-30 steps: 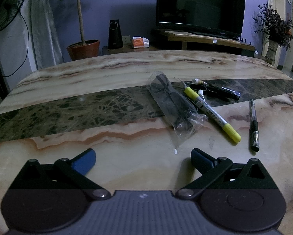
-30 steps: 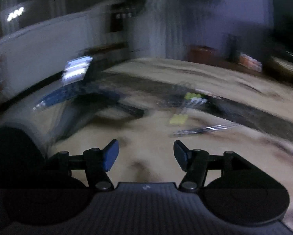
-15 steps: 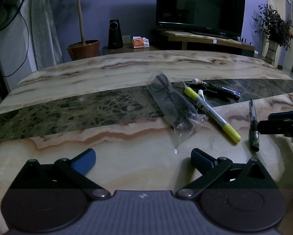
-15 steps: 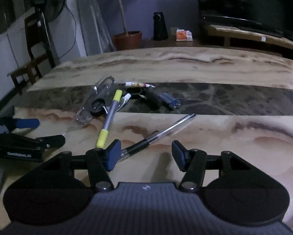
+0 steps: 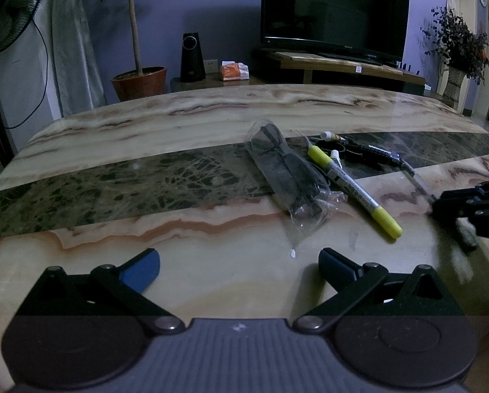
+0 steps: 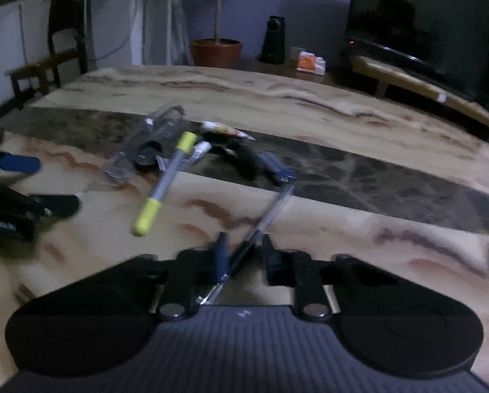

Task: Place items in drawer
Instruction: 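Close the right gripper on the silver pen on the table, then lift the silver pen with the right gripper and carry it into the drawer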

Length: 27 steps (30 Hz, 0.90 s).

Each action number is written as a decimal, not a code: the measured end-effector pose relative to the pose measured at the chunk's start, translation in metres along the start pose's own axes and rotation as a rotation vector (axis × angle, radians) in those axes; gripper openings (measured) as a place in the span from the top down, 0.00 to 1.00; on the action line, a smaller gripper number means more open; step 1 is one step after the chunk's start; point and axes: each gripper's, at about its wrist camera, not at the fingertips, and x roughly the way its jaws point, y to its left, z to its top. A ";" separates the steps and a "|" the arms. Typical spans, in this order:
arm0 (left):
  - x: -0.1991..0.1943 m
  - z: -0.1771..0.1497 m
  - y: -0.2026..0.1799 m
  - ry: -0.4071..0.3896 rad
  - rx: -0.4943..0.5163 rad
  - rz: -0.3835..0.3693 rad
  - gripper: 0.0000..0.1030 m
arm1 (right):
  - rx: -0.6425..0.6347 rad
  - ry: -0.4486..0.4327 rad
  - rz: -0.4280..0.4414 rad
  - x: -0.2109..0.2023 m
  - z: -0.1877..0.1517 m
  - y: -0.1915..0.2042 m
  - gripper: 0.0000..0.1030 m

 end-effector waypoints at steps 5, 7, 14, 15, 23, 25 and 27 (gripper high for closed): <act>0.000 0.000 0.000 0.000 0.000 0.000 0.00 | 0.041 0.014 0.025 -0.004 -0.005 -0.017 0.85; 0.000 0.000 0.000 0.000 0.000 0.000 0.00 | 0.068 0.005 0.024 -0.008 -0.006 -0.024 0.84; 0.000 0.000 0.000 0.000 0.000 0.000 0.00 | 0.022 0.029 0.082 -0.012 -0.012 -0.023 0.73; 0.000 0.000 0.000 0.000 0.000 0.000 0.00 | 0.007 0.033 0.086 -0.013 -0.014 -0.022 0.74; 0.000 0.000 0.000 0.000 0.000 0.000 0.00 | 0.055 -0.008 0.096 -0.018 -0.015 -0.031 0.87; 0.000 0.000 0.000 0.000 0.000 0.000 0.00 | 0.073 -0.023 0.115 -0.024 -0.013 -0.035 0.87; 0.000 0.000 0.000 0.000 0.000 0.000 0.00 | 0.066 -0.036 0.145 -0.033 -0.013 -0.033 0.87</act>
